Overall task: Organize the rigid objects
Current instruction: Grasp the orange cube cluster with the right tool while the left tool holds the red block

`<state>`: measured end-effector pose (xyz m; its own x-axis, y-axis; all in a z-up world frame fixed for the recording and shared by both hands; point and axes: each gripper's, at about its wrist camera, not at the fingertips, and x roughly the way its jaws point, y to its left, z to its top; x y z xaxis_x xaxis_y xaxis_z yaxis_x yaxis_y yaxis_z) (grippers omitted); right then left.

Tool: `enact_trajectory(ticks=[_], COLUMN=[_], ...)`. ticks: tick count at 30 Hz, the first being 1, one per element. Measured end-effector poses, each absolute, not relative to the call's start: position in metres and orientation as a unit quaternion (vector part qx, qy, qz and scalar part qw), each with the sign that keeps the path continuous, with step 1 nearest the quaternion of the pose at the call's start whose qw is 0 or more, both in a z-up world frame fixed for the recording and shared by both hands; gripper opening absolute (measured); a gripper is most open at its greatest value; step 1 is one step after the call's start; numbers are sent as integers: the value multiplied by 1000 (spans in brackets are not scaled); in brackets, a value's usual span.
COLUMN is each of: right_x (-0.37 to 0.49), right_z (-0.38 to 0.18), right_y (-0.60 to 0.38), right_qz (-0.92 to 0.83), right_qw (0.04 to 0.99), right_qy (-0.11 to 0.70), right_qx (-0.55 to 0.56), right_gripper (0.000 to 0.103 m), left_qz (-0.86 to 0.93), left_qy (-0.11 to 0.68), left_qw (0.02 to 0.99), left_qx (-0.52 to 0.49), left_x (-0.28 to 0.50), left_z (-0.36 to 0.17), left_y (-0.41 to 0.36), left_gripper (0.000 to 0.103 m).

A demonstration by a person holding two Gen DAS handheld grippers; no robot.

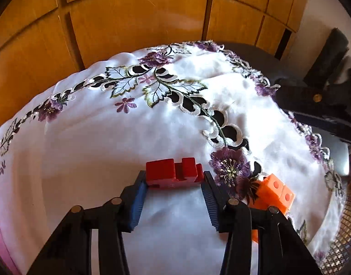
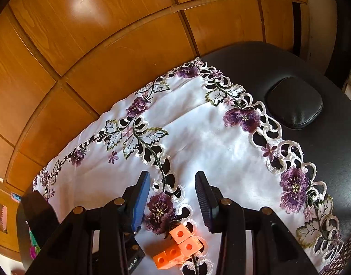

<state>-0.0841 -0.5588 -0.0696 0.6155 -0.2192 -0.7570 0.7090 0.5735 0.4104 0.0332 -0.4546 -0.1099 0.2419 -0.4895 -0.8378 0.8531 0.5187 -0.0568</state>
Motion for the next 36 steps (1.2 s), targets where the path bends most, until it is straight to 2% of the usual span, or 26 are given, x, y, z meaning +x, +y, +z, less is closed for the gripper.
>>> enact_trajectory(ticks=[8,19,23,27,31,36], right_x=[-78,-54,-47,-45,-38,-37], right_z=[-77,-103,-116,-118,-111,-104], right_y=[-557,-536,-529,-524,-509,-499], right_qz=[-277,-237,-225,-222,-97,-107], right_qw=[815,798,782,781,802,819], right_qy=[359,450,489,499,469,465], right_qx=[360,324,314,302,356,317], right_gripper=[40,45,53,53,55,55], left_qz=[-423,-407,-398,-398,-395,-391], left_qy=[421,412,417,418,420,420], left_qw=[776,791,795,795,796,799], left_qx=[206,197,190,186,182,179], left_x=[14,-21,-20,-24,-25,-26], left_z=[-113,-110,-110,-109,-108,-108], left_y=[-389,-310,-298,-287,-278,-274], left_gripper=[48,48,48,48,48,48])
